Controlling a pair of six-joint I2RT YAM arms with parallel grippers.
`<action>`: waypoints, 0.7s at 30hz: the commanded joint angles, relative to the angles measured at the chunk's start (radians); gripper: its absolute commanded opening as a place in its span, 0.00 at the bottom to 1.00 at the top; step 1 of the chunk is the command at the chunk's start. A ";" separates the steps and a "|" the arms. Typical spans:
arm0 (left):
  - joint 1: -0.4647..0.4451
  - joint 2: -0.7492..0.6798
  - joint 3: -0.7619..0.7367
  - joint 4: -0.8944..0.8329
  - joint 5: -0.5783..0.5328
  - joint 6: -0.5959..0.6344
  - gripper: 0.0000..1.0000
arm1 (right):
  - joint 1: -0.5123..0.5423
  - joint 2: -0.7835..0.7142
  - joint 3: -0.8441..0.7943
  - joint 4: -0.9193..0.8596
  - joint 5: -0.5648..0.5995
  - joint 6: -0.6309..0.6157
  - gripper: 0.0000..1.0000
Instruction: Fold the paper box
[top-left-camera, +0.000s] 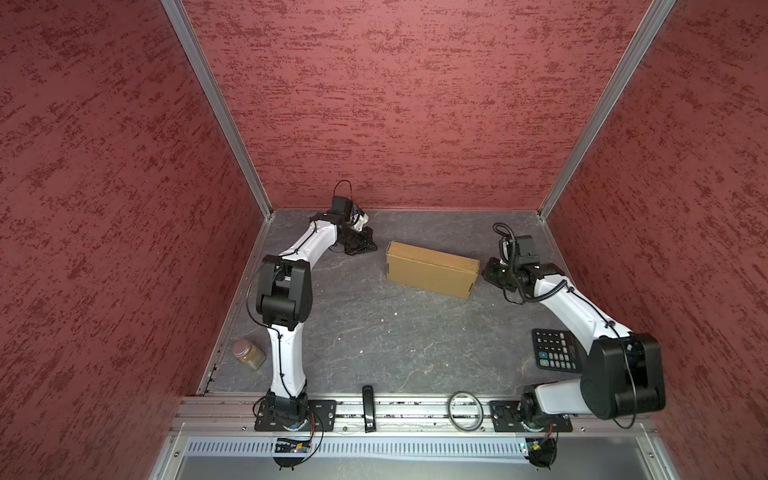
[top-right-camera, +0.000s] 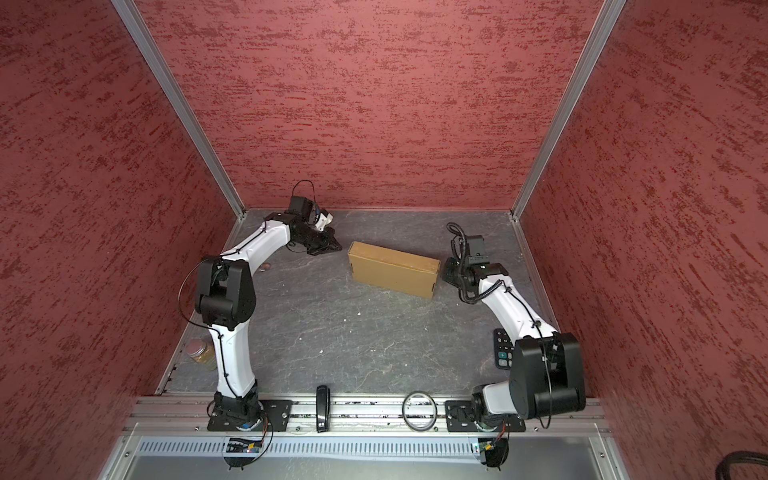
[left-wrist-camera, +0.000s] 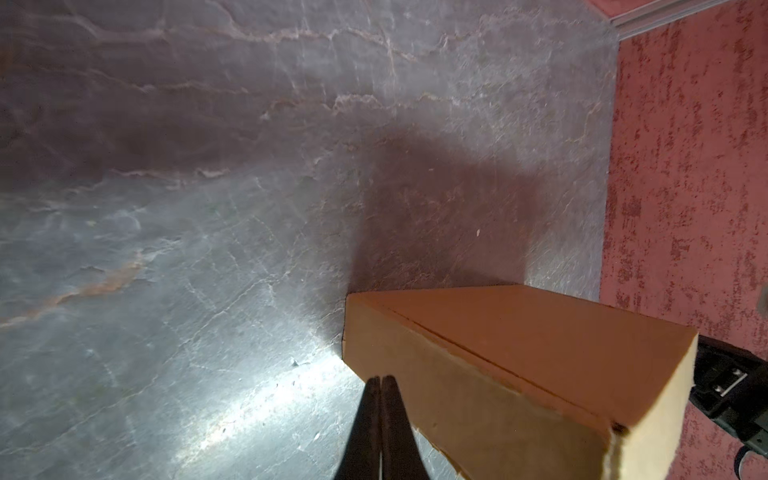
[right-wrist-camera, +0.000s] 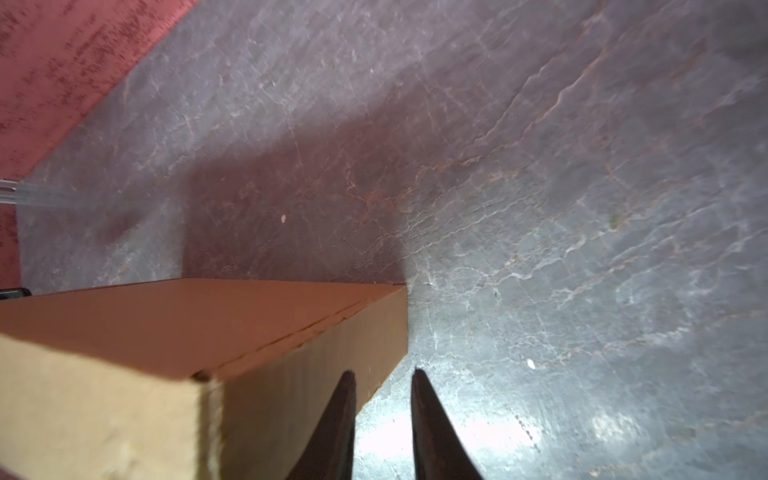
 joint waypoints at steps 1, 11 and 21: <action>-0.019 0.042 0.058 -0.050 -0.010 0.032 0.05 | -0.003 0.036 -0.008 0.055 -0.033 -0.011 0.24; -0.040 0.096 0.129 -0.064 -0.014 0.037 0.04 | -0.005 0.117 0.008 0.120 -0.067 -0.036 0.24; -0.072 0.067 0.113 -0.022 -0.014 0.023 0.03 | -0.003 0.104 -0.013 0.189 -0.115 -0.101 0.23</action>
